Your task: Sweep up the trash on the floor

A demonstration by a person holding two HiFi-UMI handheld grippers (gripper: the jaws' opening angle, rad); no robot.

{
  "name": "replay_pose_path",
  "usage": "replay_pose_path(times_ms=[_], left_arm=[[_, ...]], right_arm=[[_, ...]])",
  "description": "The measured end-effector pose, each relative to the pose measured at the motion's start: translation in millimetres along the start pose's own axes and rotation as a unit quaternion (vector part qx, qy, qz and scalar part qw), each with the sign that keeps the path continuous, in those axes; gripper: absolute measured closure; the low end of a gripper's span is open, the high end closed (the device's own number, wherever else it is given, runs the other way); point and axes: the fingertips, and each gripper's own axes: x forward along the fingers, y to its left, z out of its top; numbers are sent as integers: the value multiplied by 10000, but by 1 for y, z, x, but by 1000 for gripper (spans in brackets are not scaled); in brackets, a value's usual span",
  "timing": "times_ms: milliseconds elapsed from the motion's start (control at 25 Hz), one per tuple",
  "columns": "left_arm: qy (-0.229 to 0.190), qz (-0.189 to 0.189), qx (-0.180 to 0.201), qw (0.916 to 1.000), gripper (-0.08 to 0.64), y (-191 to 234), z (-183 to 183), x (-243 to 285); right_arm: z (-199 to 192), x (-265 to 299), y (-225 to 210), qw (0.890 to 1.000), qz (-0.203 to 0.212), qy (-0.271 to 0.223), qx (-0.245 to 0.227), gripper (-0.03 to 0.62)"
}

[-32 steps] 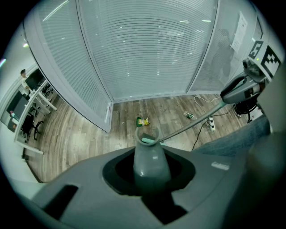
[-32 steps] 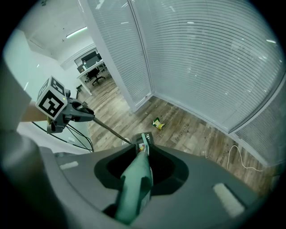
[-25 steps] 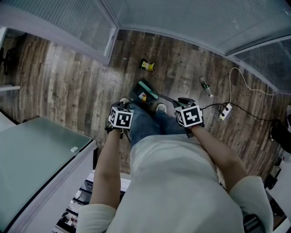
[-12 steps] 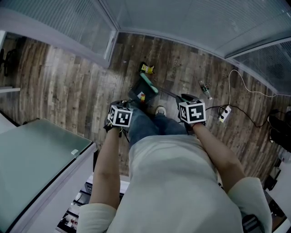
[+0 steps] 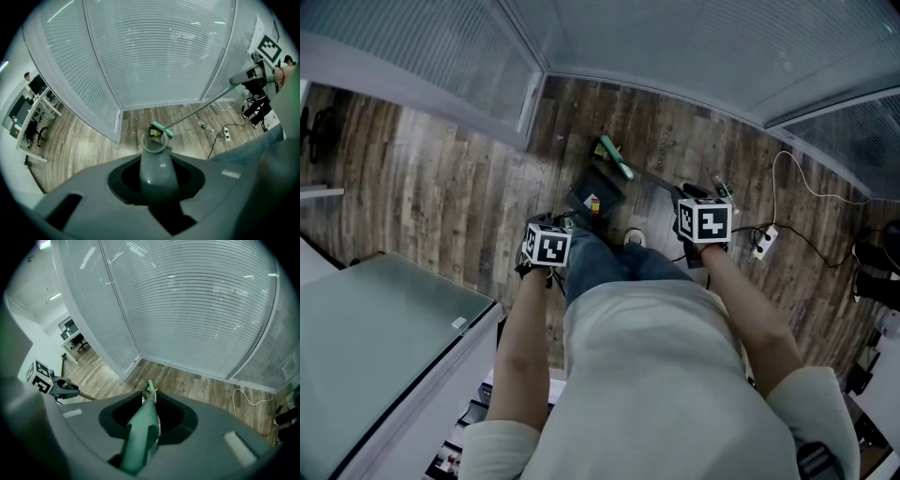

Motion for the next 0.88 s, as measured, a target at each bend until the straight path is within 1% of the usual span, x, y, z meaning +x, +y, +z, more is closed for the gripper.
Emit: replay_pose_path(times_ms=[280,520,720,880], left_arm=[[-31,125,-36,9999,468,22,16,4],[-28,158,-123,9998,468,39,29,11],[14,141,-107,9998,468,46,35,18],[59,118,-174,9998,468,51,37,21]], right_arm=[[42,26,-13,9993,-313,-72,-169,491],[72,58,-14,9985,-451,-33,-325,491],[88,83,-7,9973,-492,33,-541,491],[96,102,-1,9955,-541,97,-775,491]])
